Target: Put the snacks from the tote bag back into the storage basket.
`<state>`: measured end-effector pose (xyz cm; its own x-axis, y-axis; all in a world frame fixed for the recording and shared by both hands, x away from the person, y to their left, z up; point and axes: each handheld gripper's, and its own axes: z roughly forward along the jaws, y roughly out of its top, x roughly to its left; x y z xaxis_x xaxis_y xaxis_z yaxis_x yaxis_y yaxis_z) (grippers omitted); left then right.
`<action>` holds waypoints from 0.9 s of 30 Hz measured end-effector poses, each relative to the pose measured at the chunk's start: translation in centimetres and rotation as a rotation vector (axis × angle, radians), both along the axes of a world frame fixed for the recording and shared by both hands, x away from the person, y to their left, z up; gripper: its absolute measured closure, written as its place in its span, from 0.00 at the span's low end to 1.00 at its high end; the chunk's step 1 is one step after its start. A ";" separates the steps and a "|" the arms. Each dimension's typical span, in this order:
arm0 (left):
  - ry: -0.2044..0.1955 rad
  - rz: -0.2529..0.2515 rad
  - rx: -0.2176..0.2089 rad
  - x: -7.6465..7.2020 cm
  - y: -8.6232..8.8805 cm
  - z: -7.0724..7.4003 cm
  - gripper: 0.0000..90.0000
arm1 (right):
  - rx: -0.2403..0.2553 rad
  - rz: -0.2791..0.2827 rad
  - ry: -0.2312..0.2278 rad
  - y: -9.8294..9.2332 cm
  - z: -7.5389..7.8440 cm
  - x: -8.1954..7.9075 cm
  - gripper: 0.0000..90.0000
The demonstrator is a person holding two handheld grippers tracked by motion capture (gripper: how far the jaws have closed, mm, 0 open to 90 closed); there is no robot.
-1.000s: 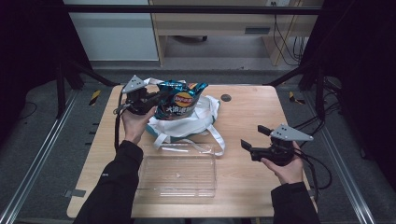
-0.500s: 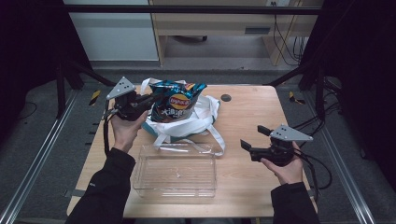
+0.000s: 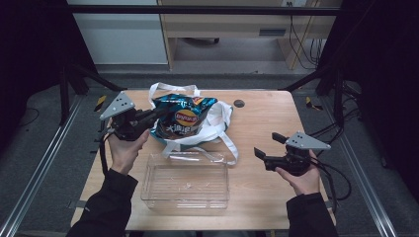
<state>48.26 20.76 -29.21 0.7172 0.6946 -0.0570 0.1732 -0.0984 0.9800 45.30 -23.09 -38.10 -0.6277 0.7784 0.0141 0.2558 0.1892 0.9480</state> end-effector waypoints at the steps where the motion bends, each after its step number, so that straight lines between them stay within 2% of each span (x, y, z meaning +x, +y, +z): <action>1: 0.000 0.001 0.000 -0.3 0.1 0.0 1.00 | -0.001 0.000 0.002 0.0 0.0 0.0 0.17; 10: -0.023 -0.018 0.015 -2.5 0.2 0.3 1.00 | -0.002 0.000 0.004 0.0 -0.1 0.1 0.17; 16: -0.043 -0.029 0.004 -4.0 0.2 0.6 1.00 | 0.006 -0.002 -0.002 -0.1 0.0 0.0 0.17; 27: -0.040 -0.056 -0.010 -6.0 -0.1 0.1 1.00 | 0.005 -0.006 -0.007 -0.2 0.1 -0.1 0.18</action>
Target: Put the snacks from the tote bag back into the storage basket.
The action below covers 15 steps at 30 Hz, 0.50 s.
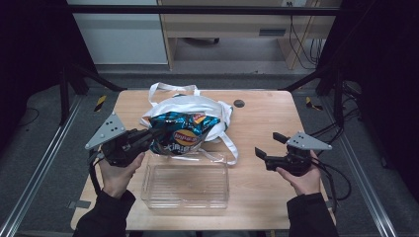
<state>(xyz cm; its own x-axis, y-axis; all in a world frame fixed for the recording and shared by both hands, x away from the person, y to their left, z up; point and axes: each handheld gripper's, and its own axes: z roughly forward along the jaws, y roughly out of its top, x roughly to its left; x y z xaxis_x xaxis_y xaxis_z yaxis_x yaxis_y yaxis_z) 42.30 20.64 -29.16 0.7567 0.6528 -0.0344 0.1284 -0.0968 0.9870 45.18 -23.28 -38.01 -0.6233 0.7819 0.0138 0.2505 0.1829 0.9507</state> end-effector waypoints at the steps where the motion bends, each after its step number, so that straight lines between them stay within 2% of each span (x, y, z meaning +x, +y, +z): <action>1: 0.000 -0.003 -0.002 -0.1 0.0 0.0 1.00 | 0.000 -0.001 0.000 0.0 0.0 0.0 0.18; 5: 0.006 -0.013 -0.012 -0.9 -0.2 -0.2 1.00 | 0.001 -0.003 0.000 0.0 0.0 -0.1 0.17; 15: 0.032 -0.028 0.001 -2.2 -0.2 -1.2 1.00 | -0.001 -0.003 0.000 0.0 0.0 -0.1 0.18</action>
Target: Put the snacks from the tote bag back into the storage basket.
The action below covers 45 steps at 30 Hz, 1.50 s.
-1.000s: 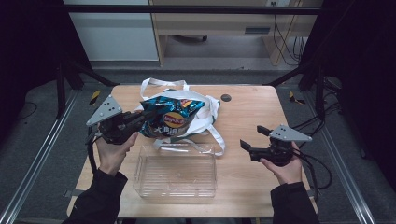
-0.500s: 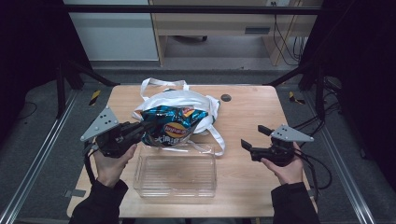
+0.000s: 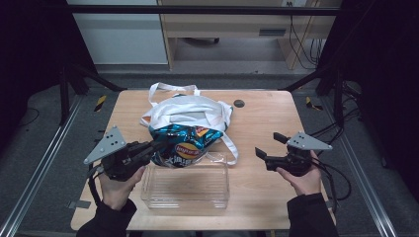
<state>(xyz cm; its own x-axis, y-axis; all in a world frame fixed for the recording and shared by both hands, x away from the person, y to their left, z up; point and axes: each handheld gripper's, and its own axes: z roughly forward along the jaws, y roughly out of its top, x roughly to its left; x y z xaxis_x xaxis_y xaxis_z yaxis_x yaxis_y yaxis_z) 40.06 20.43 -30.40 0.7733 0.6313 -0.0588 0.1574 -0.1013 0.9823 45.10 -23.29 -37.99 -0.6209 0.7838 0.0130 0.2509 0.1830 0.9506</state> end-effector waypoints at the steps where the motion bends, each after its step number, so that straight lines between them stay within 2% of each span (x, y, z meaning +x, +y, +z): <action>1: 0.004 -0.003 0.004 -0.1 0.0 -0.1 1.00 | 0.000 0.000 -0.001 0.0 0.0 0.0 0.18; 6: 0.009 -0.012 0.001 -0.6 -0.1 -0.6 1.00 | -0.002 0.001 -0.001 0.0 0.0 0.0 0.17; 10: 0.029 -0.015 0.010 -0.5 -0.3 -1.3 1.00 | -0.003 0.002 -0.001 0.0 0.0 0.0 0.17; 15: 0.069 -0.013 0.024 0.2 -0.8 -2.7 1.00 | -0.004 0.001 0.001 0.0 -0.1 0.0 0.18; 28: 0.145 0.008 0.058 2.4 -1.8 -5.9 1.00 | -0.007 -0.001 0.010 0.0 -0.3 0.2 0.17; 33: 0.156 0.026 0.034 2.9 -1.5 -6.4 1.00 | -0.009 0.000 0.012 0.0 -0.4 0.2 0.17; 45: 0.173 0.109 0.035 4.4 -0.6 -7.6 0.99 | -0.015 0.001 0.015 0.1 -0.6 0.3 0.17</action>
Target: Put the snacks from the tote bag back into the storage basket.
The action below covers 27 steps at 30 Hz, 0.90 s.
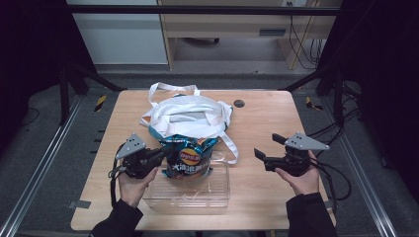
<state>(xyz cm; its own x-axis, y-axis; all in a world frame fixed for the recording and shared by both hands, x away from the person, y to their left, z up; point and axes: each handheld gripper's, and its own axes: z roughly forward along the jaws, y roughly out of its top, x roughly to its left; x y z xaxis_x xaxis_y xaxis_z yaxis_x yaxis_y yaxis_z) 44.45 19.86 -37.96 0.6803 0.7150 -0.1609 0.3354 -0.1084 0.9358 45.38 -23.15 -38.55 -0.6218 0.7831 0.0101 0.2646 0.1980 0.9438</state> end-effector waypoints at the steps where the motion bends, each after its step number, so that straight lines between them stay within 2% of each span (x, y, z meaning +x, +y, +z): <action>1: 0.004 0.004 0.001 0.1 0.1 -0.1 0.99 | -0.001 0.001 -0.001 0.0 0.0 0.0 0.17; 4: 0.001 0.024 0.007 0.4 0.1 -0.3 0.96 | 0.000 0.000 0.001 0.0 0.0 0.0 0.17; 7: 0.007 0.052 0.014 0.8 0.2 -0.6 0.89 | 0.000 -0.001 0.003 0.0 -0.1 0.0 0.17; 15: 0.020 0.069 0.024 1.6 0.4 -1.1 0.79 | -0.001 0.000 0.007 0.1 -0.1 0.1 0.17; 20: 0.014 0.077 0.022 1.9 0.5 -1.2 0.73 | 0.000 0.000 0.006 0.1 -0.1 0.1 0.17; 27: -0.019 0.087 0.044 1.8 0.4 -1.0 0.51 | 0.000 0.000 0.006 0.1 -0.1 0.0 0.17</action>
